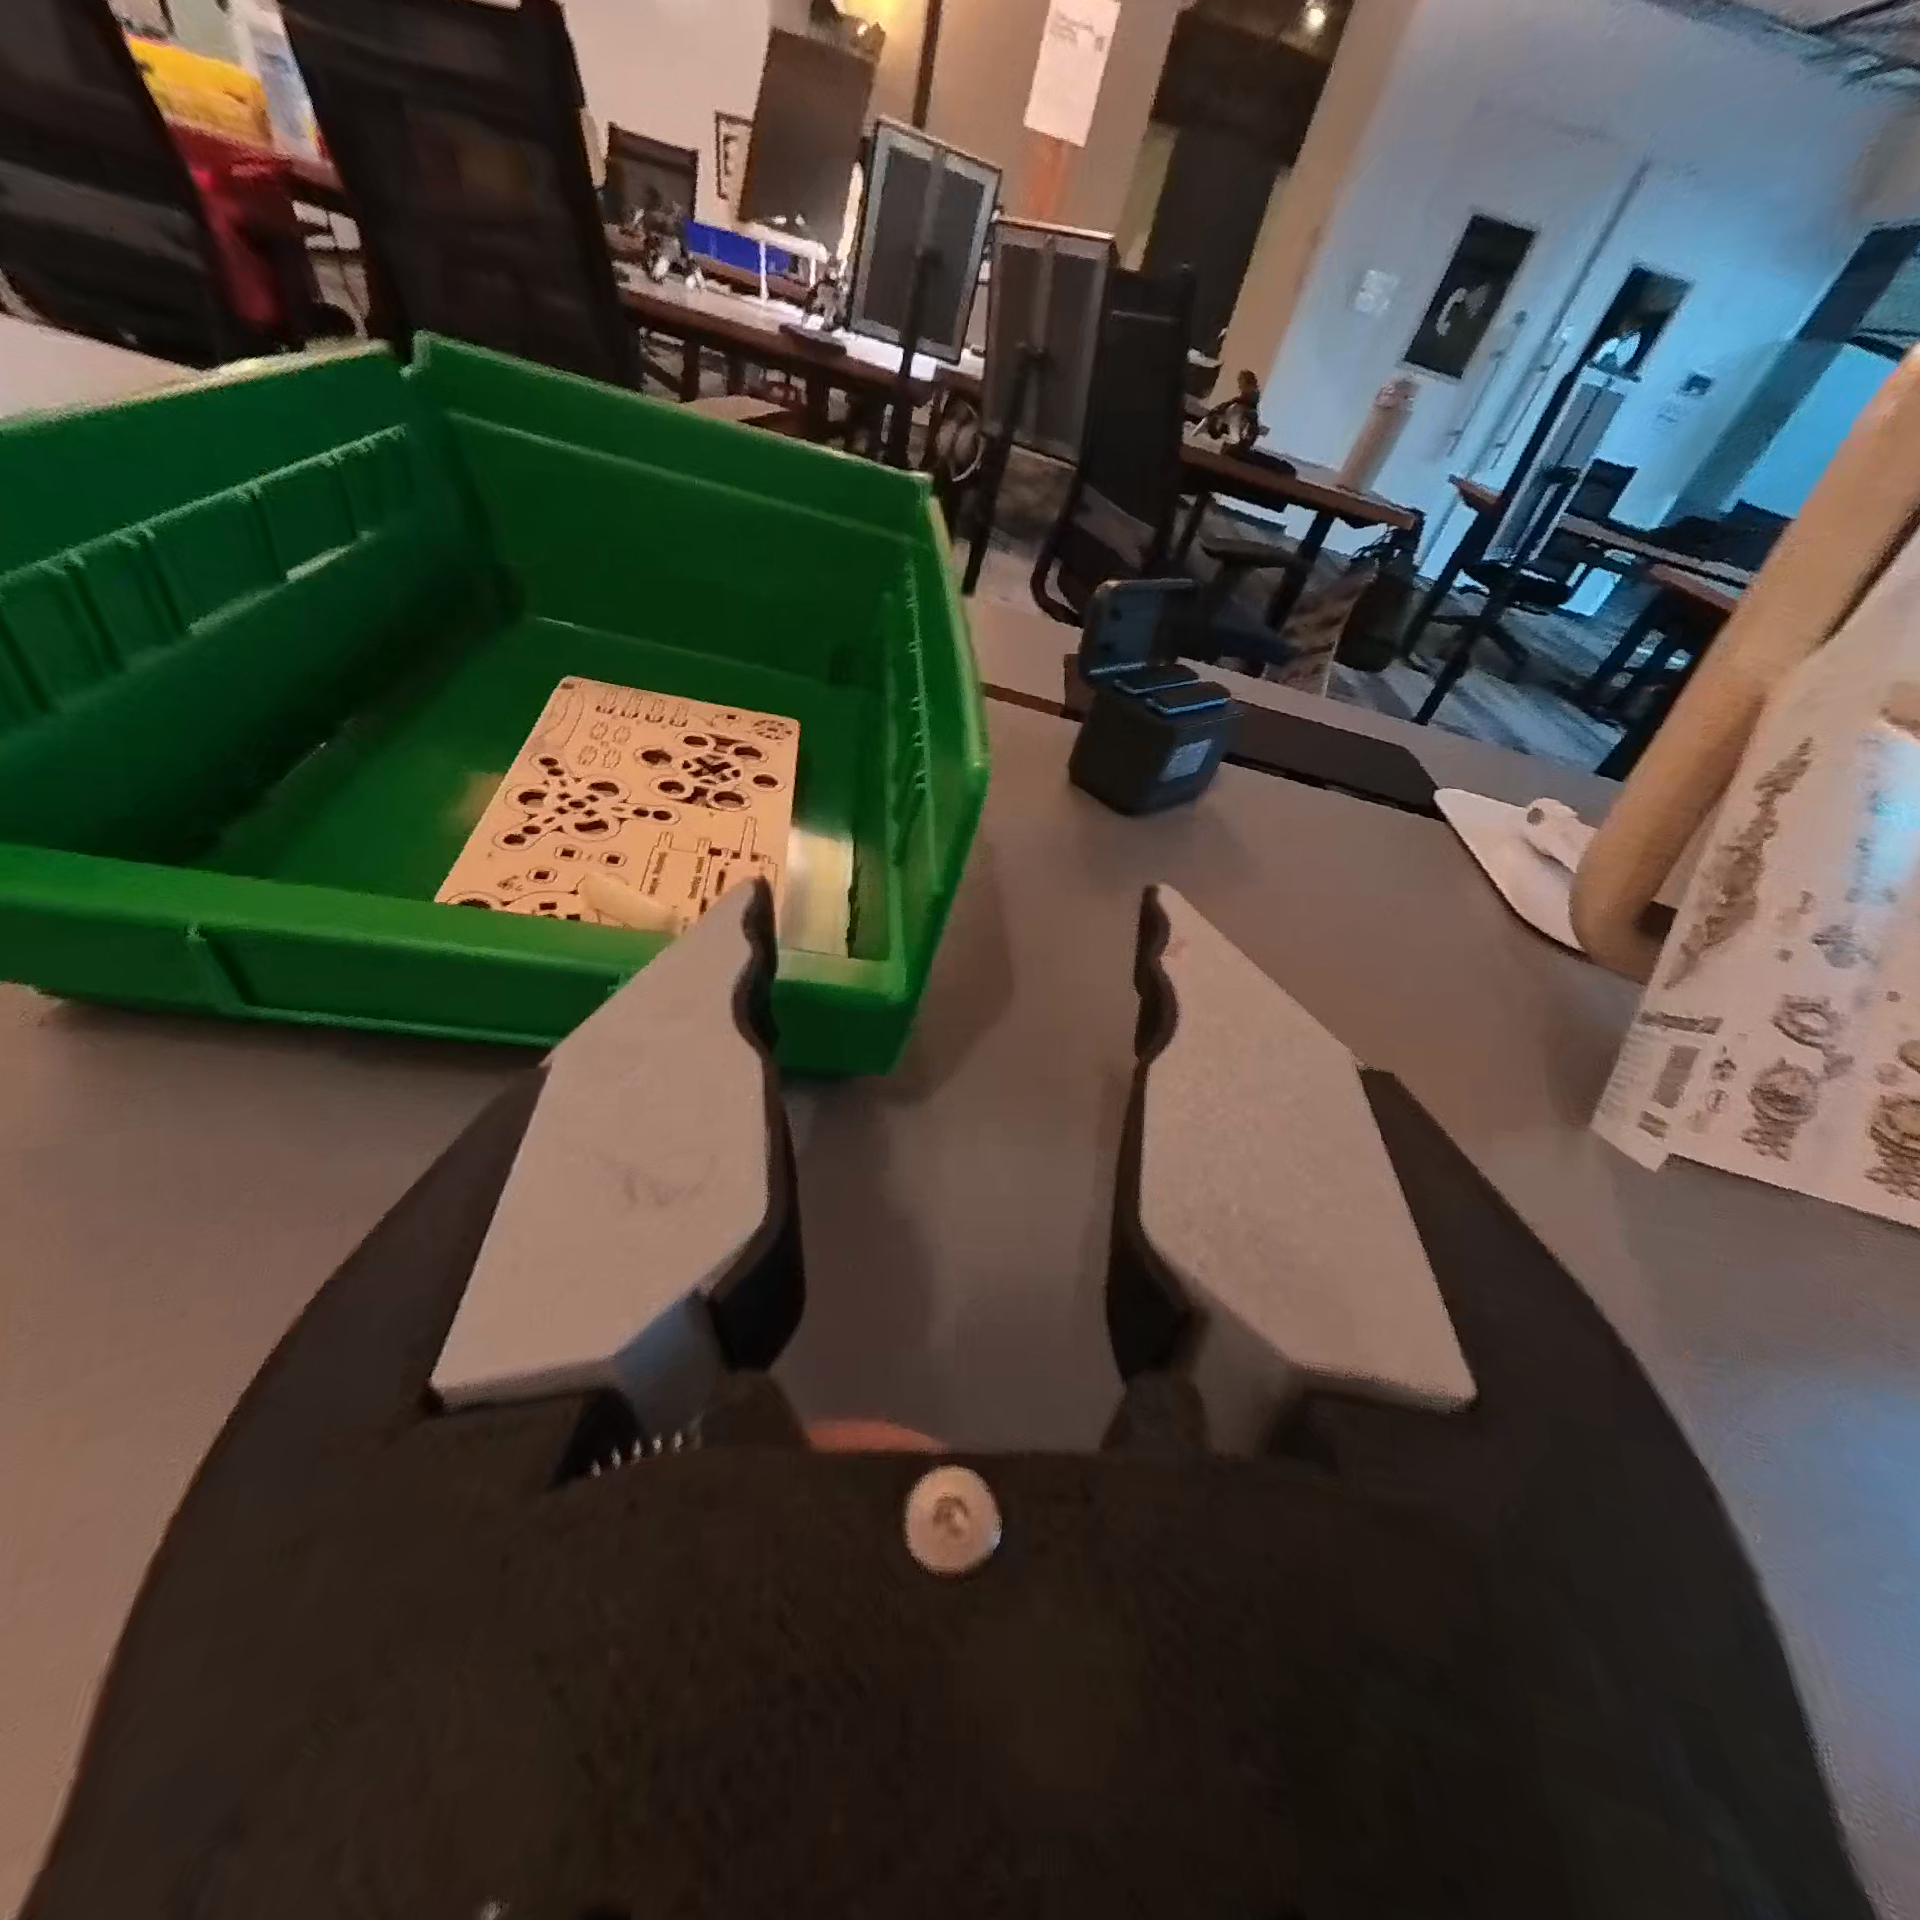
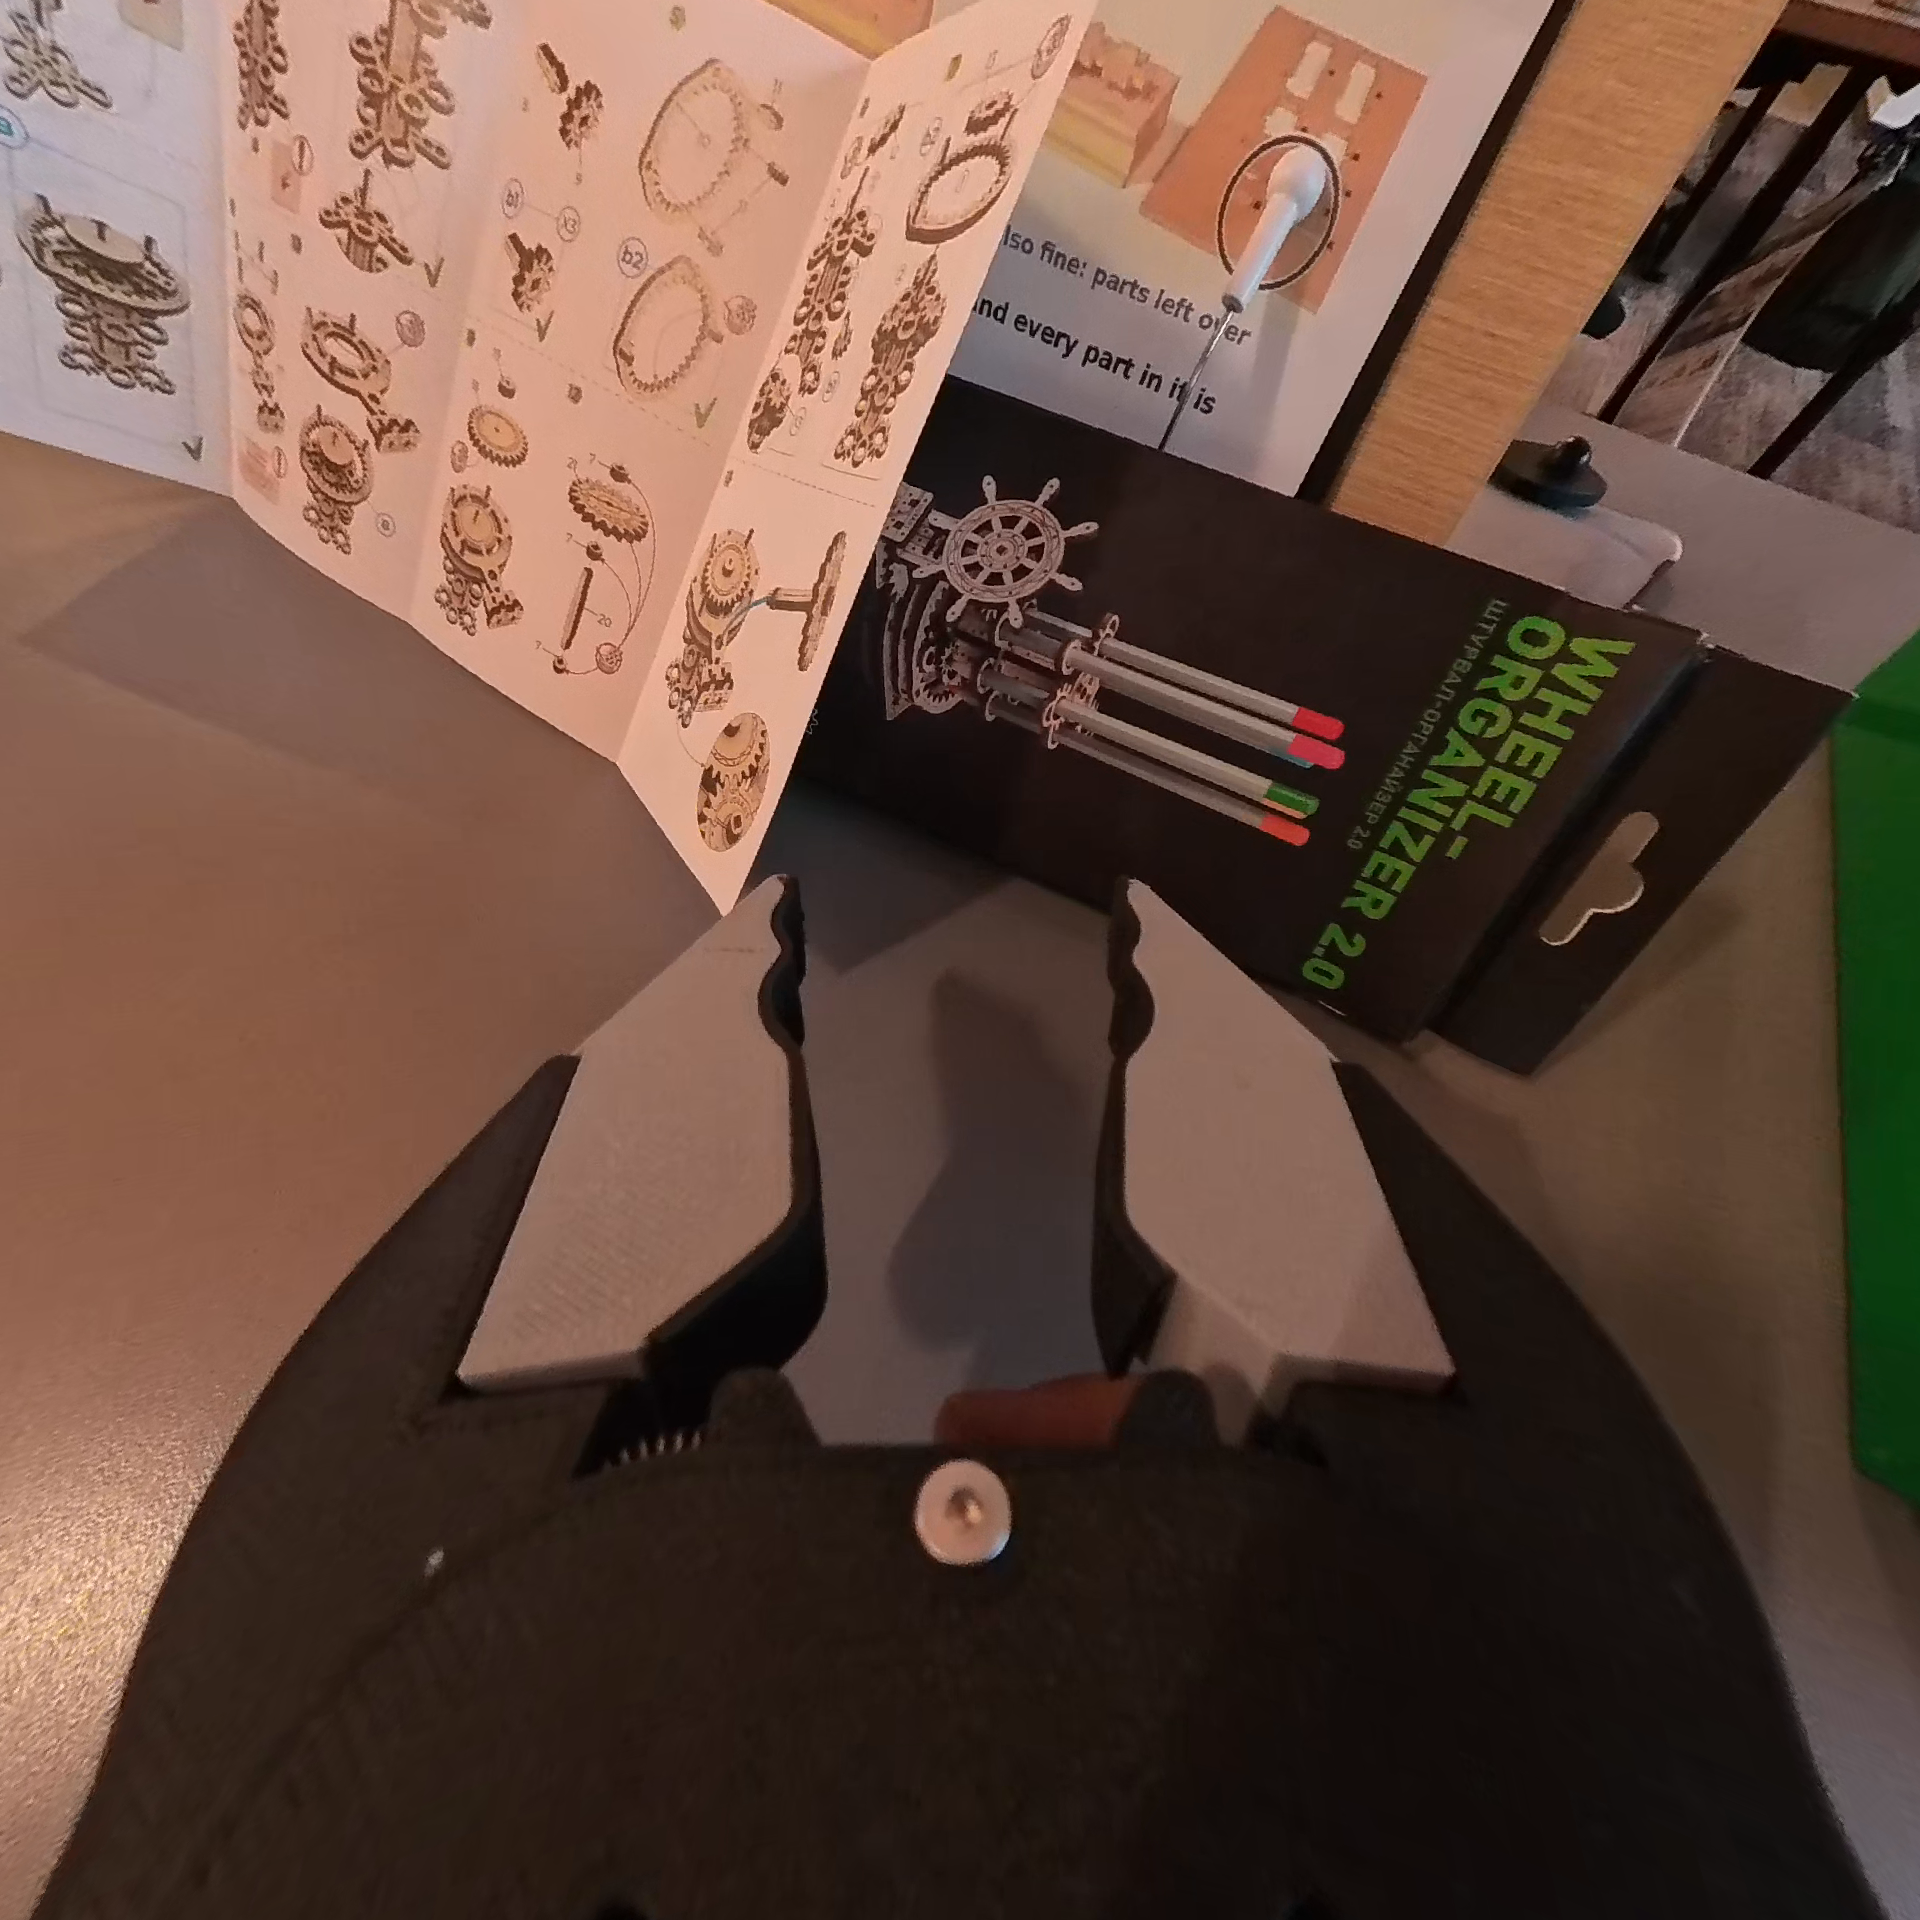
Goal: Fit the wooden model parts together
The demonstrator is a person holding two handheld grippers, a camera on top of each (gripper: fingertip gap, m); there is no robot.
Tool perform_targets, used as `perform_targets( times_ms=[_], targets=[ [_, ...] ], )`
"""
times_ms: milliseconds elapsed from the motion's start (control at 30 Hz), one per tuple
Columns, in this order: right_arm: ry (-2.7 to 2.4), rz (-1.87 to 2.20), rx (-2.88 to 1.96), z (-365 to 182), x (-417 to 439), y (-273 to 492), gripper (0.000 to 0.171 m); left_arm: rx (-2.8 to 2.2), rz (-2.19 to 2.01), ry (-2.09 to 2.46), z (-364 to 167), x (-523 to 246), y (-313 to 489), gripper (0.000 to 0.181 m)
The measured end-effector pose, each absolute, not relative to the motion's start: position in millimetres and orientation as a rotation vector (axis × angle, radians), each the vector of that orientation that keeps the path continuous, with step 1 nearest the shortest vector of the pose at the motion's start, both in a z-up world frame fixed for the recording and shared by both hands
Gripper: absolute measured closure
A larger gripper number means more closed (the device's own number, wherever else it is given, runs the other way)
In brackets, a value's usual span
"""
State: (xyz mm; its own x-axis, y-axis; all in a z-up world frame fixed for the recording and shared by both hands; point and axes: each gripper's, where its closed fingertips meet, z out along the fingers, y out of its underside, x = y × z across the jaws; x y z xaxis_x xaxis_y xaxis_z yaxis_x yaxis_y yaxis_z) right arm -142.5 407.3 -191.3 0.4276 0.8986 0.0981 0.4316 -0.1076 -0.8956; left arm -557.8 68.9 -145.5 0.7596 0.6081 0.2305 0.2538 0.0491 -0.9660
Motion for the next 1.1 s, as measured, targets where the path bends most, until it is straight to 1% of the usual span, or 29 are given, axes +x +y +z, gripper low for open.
perform_targets(
  times_ms=[133, 200, 333, 500, 567, 767, 1100],
  targets=[
    [-1.164, 0.604, -1.715, -191.2, -142.6, 407.0, 0.115, -1.609, 0.376, -0.618, -146.5, -547.1, 80.8, 0.115],
    [-1.165, 0.606, -1.715, -191.2, -142.8, 406.4, 0.115, -1.642, 0.399, -0.604, -149.6, -546.5, 84.2, 0.121],
    [-1.166, 0.608, -1.715, -191.3, -143.0, 406.0, 0.115, -1.671, 0.404, -0.629, -154.5, -551.2, 85.3, 0.129],
    [-1.166, 0.609, -1.714, -191.2, -143.0, 405.9, 0.115, -1.686, 0.401, -0.677, -159.0, -559.5, 83.9, 0.131],
    [-1.167, 0.608, -1.714, -191.3, -143.1, 405.9, 0.115, -1.685, 0.411, -0.676, -158.6, -559.9, 83.5, 0.132],
    [-1.172, 0.602, -1.718, -192.4, -143.4, 405.9, 0.115, -1.627, 0.516, -0.632, -147.1, -554.6, 78.7, 0.141],
    [-1.162, 0.607, -1.717, -191.4, -142.7, 406.0, 0.115, -1.609, 0.550, -0.594, -142.7, -545.3, 77.1, 0.141]
  ],
)
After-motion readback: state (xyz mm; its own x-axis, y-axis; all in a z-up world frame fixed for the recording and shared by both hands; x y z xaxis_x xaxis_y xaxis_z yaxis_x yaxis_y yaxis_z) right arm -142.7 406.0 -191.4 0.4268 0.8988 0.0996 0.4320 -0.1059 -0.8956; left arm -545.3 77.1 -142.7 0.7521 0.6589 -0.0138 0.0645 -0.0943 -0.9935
